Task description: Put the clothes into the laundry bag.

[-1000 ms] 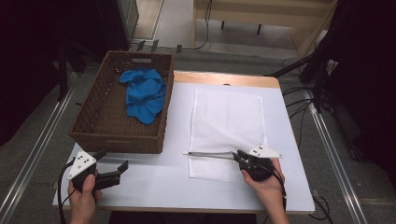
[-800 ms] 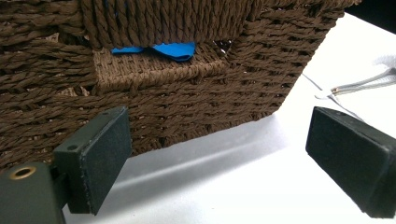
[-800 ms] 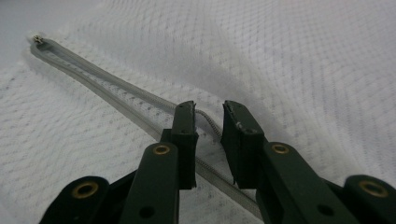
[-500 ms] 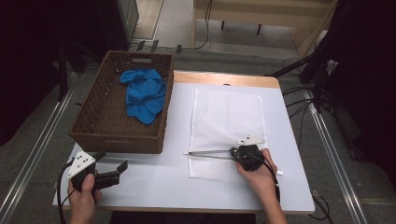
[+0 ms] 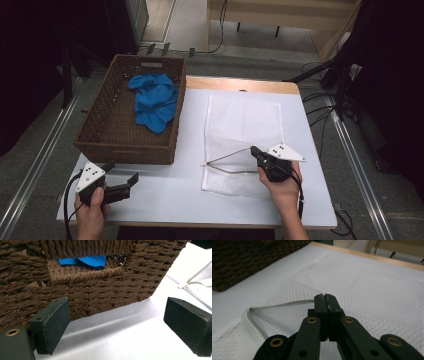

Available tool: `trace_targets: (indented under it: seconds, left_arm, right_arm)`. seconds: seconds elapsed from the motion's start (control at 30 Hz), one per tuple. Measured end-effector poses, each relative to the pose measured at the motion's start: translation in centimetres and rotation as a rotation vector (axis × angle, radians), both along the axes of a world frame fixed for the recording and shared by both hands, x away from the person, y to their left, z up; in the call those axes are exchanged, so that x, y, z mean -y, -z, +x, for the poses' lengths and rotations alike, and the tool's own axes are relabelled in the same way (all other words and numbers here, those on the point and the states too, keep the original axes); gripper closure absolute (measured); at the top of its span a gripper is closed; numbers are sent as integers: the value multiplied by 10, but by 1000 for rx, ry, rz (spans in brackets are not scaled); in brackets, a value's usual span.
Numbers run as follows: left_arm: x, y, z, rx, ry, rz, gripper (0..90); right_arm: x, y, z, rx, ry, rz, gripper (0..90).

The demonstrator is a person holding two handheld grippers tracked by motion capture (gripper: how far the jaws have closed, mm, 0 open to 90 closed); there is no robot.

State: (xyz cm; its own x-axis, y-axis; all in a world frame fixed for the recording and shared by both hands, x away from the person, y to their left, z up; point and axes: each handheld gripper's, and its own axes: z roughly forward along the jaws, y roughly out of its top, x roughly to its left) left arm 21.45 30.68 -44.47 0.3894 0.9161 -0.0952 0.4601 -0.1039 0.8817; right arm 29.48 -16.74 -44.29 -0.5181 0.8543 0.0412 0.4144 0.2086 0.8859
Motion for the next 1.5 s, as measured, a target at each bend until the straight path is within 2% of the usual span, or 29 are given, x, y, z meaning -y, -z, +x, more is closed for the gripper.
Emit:
trace_targets:
  seconds: [0.03, 0.1, 0.13, 0.17, 0.2, 0.23, 0.27, 0.3, 0.33, 0.37, 0.4, 0.47, 0.53, 0.6, 0.63, 0.67, 0.77, 0.8, 0.83, 0.9, 0.93, 1.03, 1.07, 1.13, 1.17, 1.3, 1.4, 1.43, 1.5]
  left_arm:
    - [-1, 0, 0, 1, 0, 2, 72]
    - [-1, 0, 0, 2, -1, 2, 72]
    - [-1, 0, 0, 3, -2, 2, 72]
    - [-2, 0, 0, 4, -6, -1, 72]
    - [-2, 0, 0, 4, -6, -1, 72]
    - [-3, 0, 0, 4, -5, -4, 72]
    - [-3, 0, 0, 4, -5, -4, 72]
    - [-3, 0, 0, 3, -4, -3, 72]
    - [-3, 0, 0, 3, -4, -3, 72]
    - [-2, 0, 0, 5, -5, -4, 72]
    - [-2, 0, 0, 4, -5, -2, 72]
    - [-2, 0, 0, 2, -2, 0, 72]
    - [-1, 0, 0, 2, -3, 0, 72]
    - [0, 0, 0, 2, -2, 0, 73]
    - [0, 0, 0, 2, -1, 0, 72]
    - [0, 0, 0, 1, 0, 0, 72]
    - [0, 0, 0, 0, 0, -1, 72]
    - [0, 0, 0, -2, 0, 1, 72]
    - [0, 0, 0, -1, 1, 0, 72]
    - [1, 0, 0, -1, 3, 0, 72]
    - [1, 0, 0, -1, 3, 2, 72]
    - [1, 0, 0, 2, 2, 2, 72]
    - [2, 0, 0, 2, 0, 1, 72]
    - [2, 0, 0, 2, 3, 7, 72]
    - [2, 0, 0, 2, 3, 7, 72]
    - [4, 0, 0, -1, 5, 11, 72]
    - [4, 1, 0, -1, 5, 13, 73]
    - [4, 0, 0, -1, 5, 14, 72]
    - [3, 1, 0, -4, 4, 14, 73]
  right_arm:
    - [0, 3, 0, -19, -1, -5, 894]
    - [1, 4, 0, -26, 0, 1, 882]
    - [2, 4, 0, -30, 1, 7, 864]
    - [6, 2, -1, -32, 7, 26, 804]
    - [6, 2, -1, -32, 7, 26, 804]
    - [9, -2, -2, -22, 18, 38, 719]
    - [9, -2, -2, -22, 18, 38, 719]
    - [11, -4, -3, -28, 20, 49, 612]
    - [11, -4, -3, -28, 20, 49, 612]
    - [12, -5, -4, -32, 15, 50, 560]
    - [10, -3, -5, -55, -1, 35, 465]
    - [6, 2, -8, -84, -8, 3, 381]
    - [1, 11, -10, -117, -6, -39, 340]
    - [-1, 15, -10, -131, -2, -64, 314]
    - [-4, 23, -9, -162, 32, -107, 272]
    - [-5, 25, -8, -167, 45, -125, 256]
    - [-6, 28, -5, -180, 74, -143, 230]
    - [-8, 30, -4, -182, 79, -152, 223]
    - [-12, 34, -1, -183, 100, -203, 220]
    - [-17, 37, 1, -184, 124, -243, 212]
    - [-17, 37, 1, -184, 124, -243, 212]
    - [-19, 37, 5, -165, 191, -260, 245]
    - [-19, 37, 5, -165, 191, -260, 245]
    - [-18, 37, 6, -127, 254, -279, 326]
    - [-18, 37, 6, -127, 254, -279, 326]
    - [-8, 33, 9, -114, 287, -235, 374]
    - [-7, 33, 9, -135, 265, -218, 377]
    - [-9, 32, 5, -146, 206, -209, 434]
    - [-14, 30, 0, -134, 161, -210, 540]
